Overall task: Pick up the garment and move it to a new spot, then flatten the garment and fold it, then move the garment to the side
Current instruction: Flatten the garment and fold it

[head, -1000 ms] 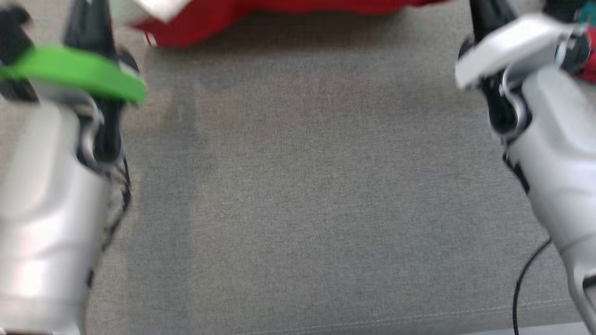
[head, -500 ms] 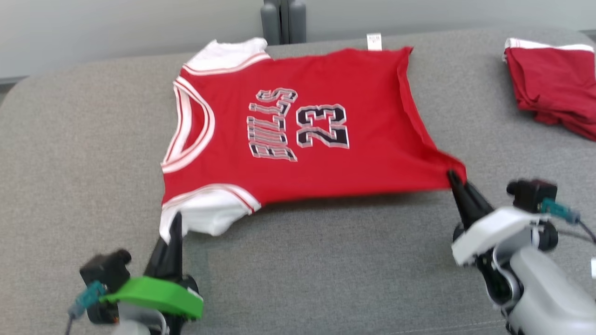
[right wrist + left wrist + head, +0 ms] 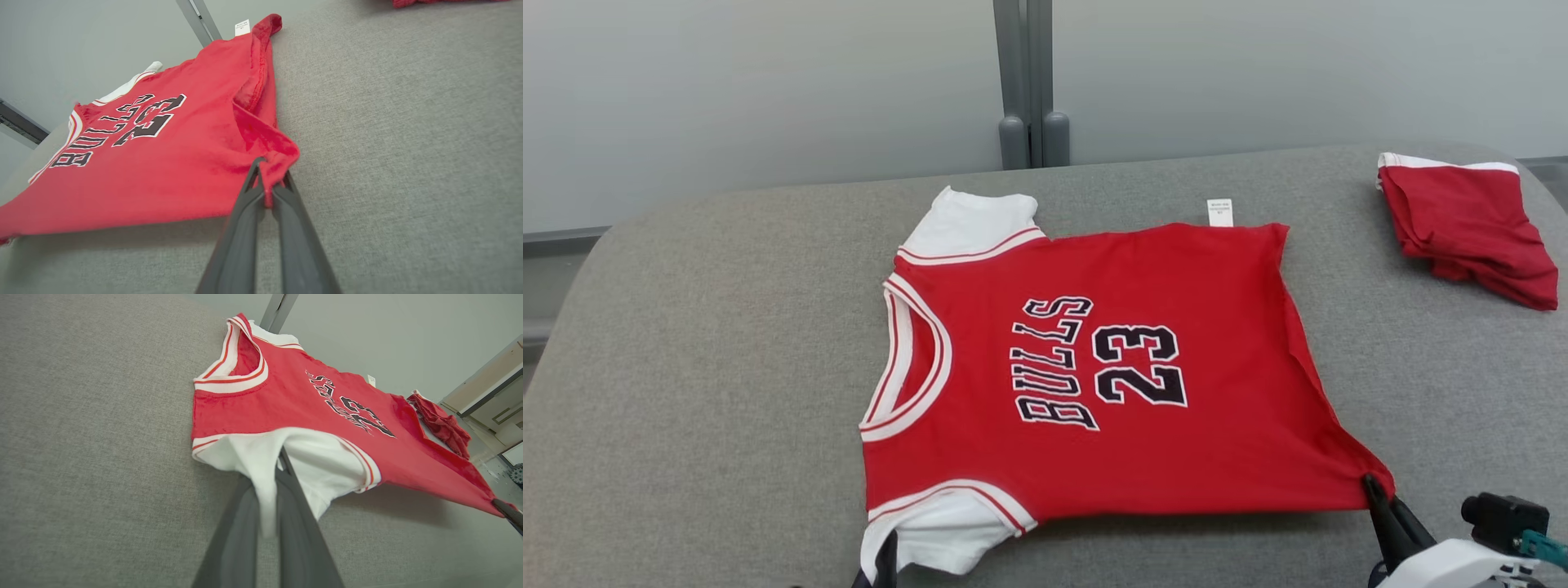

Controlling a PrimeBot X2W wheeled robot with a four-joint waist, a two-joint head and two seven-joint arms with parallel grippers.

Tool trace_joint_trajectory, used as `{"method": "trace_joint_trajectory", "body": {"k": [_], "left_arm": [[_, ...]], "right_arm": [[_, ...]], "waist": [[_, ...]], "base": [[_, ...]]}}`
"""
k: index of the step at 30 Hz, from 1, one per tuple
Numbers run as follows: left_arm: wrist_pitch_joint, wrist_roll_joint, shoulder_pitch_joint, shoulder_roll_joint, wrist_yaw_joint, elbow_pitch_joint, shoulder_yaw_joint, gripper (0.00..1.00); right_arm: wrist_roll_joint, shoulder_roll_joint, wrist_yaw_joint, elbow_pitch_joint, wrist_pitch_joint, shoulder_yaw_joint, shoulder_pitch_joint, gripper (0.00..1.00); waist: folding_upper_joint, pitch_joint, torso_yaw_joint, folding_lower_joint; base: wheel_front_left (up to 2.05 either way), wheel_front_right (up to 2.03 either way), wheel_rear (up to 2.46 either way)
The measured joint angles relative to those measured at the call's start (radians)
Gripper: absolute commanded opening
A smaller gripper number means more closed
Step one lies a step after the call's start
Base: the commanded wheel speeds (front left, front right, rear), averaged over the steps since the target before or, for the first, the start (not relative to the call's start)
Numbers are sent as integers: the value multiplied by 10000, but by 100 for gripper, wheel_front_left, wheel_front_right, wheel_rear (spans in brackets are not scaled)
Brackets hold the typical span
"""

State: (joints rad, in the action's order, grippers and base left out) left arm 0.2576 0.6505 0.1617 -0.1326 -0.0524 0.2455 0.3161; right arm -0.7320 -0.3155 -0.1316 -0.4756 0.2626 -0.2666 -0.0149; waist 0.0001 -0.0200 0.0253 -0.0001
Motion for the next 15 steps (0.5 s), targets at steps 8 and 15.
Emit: {"method": "trace_joint_trajectory", "body": {"k": [8,15], "left_arm": [[-115,-59,121,-88,73,-65,159,0],[-336,-155,-554,-192,-19,44,261,0]], "right_arm": [[397,330,0,311,-196,399,390,0],[719,527,0,679,-395,431,42,0]], "waist": [[0,-122,-56,0],[0,-88,-156,0]], "base": [[0,0,0],[0,0,0]]}}
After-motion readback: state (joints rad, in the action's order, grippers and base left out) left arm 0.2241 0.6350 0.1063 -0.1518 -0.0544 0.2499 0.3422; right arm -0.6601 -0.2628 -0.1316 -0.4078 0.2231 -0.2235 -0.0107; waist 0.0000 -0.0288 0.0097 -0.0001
